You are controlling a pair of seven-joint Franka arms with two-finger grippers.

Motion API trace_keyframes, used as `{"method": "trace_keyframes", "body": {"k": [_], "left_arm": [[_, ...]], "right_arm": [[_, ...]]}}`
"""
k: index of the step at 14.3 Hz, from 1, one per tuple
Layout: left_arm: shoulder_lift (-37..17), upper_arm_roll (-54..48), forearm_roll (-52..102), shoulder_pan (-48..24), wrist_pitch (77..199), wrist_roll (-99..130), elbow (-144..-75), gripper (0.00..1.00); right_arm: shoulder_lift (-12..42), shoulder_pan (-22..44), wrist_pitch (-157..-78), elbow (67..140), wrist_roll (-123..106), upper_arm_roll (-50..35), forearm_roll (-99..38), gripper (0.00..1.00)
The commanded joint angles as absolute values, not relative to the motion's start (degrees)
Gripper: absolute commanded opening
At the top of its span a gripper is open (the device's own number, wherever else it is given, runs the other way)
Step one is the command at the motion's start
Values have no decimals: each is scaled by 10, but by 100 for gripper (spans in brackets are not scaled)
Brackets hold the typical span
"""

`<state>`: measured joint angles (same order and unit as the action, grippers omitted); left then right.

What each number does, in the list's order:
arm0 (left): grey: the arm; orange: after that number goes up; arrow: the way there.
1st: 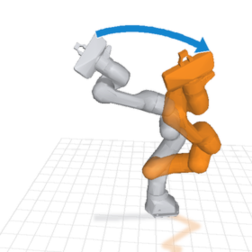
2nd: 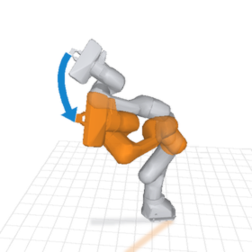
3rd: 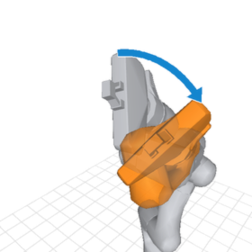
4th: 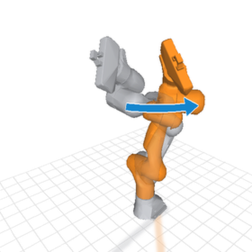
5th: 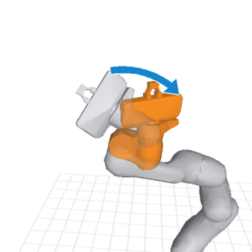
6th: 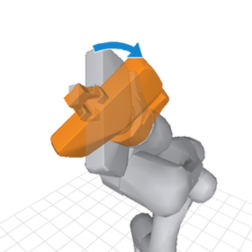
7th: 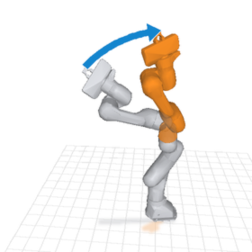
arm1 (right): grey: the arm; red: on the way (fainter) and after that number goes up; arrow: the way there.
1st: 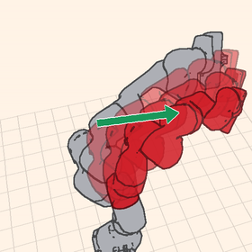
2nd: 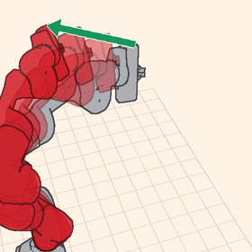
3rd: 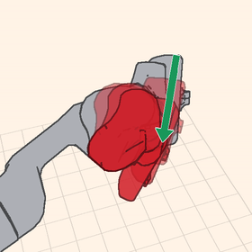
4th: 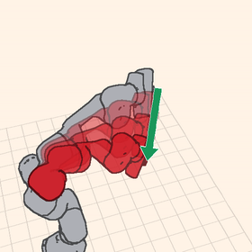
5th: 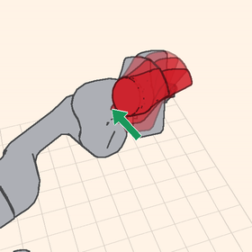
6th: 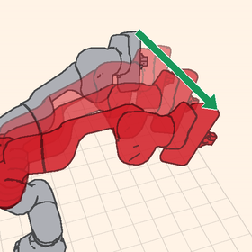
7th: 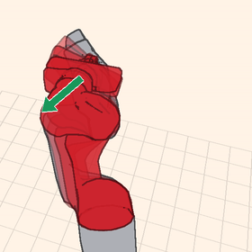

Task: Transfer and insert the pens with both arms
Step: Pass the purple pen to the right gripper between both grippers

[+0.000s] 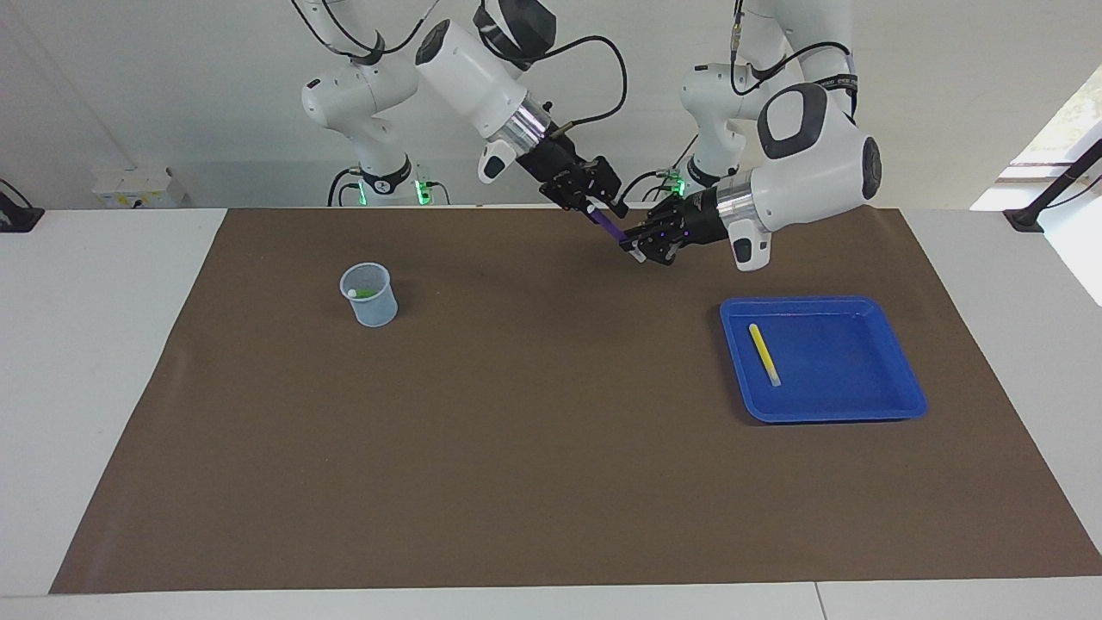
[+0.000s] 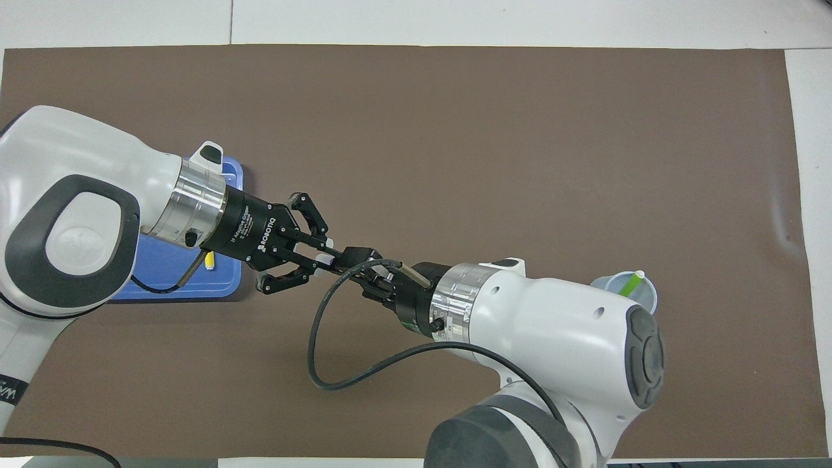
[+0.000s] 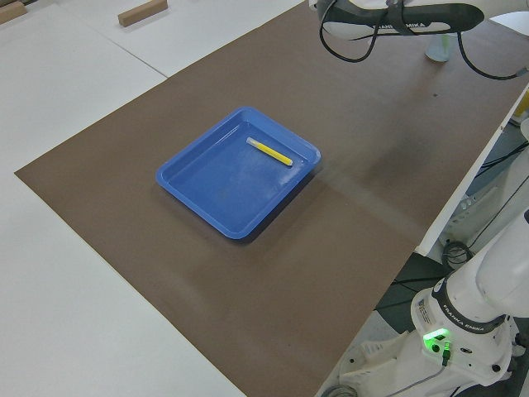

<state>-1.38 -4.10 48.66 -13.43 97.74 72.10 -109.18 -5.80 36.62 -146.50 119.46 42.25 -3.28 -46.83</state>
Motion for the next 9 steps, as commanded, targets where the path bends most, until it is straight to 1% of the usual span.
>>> {"method": "trace_keyframes", "body": {"k": [1,3,5,7,8,9], "left_arm": [[8,-36,497,-136,990,728,-1118,0],[8,-36,497,-134,990,728,-1119,0],[8,-36,497,-134,990,728,-1119,0],[8,-36,497,-135,991,728,-1120,0],[8,-36,497,-134,991,729,-1120,0],[8,-36,497,-134,991,729,-1120,0]], "right_arm": [[-48,355,-1467,1180,411,-36,-465,47],[-48,355,-1467,1180,410,-36,-465,47],[-48,355,-1466,1182,403,-36,-465,43],[-48,354,-1466,1182,401,-36,-464,32],[-48,354,-1467,1182,400,-36,-465,24],[-48,353,-1466,1182,400,-36,-465,13]]}}
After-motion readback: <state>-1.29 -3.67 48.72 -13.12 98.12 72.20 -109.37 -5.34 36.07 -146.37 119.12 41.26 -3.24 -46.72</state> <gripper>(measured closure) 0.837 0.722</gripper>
